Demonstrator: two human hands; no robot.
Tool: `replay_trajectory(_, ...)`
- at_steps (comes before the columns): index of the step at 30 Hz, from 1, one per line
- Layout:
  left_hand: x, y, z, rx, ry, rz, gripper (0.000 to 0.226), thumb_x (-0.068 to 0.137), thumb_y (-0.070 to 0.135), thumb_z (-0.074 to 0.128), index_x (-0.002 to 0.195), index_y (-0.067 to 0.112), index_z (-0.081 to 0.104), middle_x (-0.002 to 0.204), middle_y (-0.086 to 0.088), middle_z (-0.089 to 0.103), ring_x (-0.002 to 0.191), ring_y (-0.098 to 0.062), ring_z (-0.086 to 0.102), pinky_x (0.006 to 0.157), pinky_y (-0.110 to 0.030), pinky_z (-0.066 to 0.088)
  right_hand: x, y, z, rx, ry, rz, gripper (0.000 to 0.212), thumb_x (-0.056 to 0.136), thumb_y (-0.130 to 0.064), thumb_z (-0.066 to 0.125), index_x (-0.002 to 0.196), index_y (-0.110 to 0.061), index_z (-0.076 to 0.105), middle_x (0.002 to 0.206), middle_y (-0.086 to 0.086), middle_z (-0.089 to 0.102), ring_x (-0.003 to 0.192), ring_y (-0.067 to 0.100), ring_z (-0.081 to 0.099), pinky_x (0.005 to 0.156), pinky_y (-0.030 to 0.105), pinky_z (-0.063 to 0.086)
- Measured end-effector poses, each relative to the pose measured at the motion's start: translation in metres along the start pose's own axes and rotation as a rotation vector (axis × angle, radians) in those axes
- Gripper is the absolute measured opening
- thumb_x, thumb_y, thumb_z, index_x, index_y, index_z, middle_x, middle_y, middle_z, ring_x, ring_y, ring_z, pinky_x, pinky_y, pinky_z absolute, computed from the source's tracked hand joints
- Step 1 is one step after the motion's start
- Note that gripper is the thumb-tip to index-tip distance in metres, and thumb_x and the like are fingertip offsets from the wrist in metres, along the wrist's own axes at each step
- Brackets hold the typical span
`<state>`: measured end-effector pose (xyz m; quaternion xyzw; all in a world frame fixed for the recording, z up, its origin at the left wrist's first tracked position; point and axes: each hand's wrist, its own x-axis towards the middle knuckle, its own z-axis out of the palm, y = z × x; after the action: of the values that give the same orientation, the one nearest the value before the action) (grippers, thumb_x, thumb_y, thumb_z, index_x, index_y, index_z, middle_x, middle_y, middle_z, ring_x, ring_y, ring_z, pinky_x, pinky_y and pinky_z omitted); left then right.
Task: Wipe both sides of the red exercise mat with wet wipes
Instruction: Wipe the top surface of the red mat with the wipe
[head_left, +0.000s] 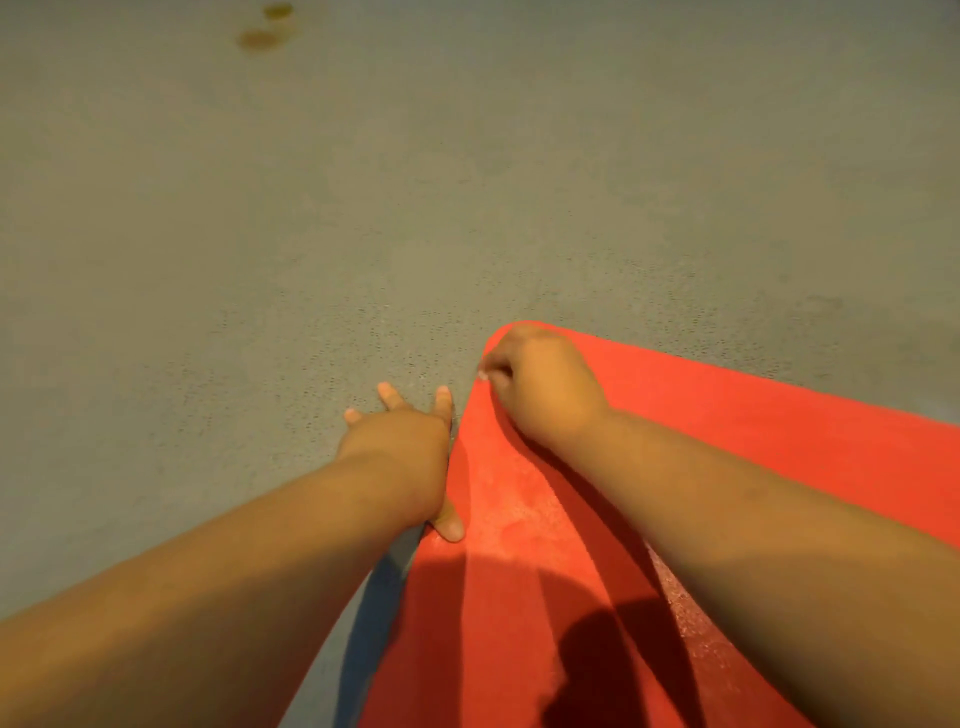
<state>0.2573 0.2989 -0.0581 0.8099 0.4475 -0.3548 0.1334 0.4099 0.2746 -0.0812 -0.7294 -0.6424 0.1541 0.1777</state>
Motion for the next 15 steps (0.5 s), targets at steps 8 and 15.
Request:
replay_trajectory(8, 0.002, 0.003, -0.006, -0.011, -0.021, -0.012, 0.149, 0.051, 0.057, 0.086, 0.148, 0.023, -0.022, 0.149, -0.039, -0.008, 0.133, -0.058, 0.025, 0.107, -0.058, 0.034, 0.048, 0.020, -0.009, 0.016, 0.073, 0.367, 0.021, 0.088, -0.013, 0.057, 0.101, -0.006, 0.073, 0.103, 0.017, 0.069, 0.099, 0.033, 0.062, 0.084, 0.034, 0.049)
replay_trajectory(15, -0.002, 0.003, -0.008, -0.020, -0.025, 0.007, 0.148, 0.052, 0.054, 0.086, 0.149, 0.021, -0.021, 0.148, -0.041, -0.007, 0.134, -0.055, 0.026, 0.108, -0.058, 0.032, -0.083, -0.018, 0.001, 0.094, -0.166, -0.109, 0.020, 0.083, -0.021, 0.054, 0.085, -0.017, 0.073, 0.084, 0.005, 0.063, 0.082, 0.026, 0.061, 0.074, 0.035, 0.048)
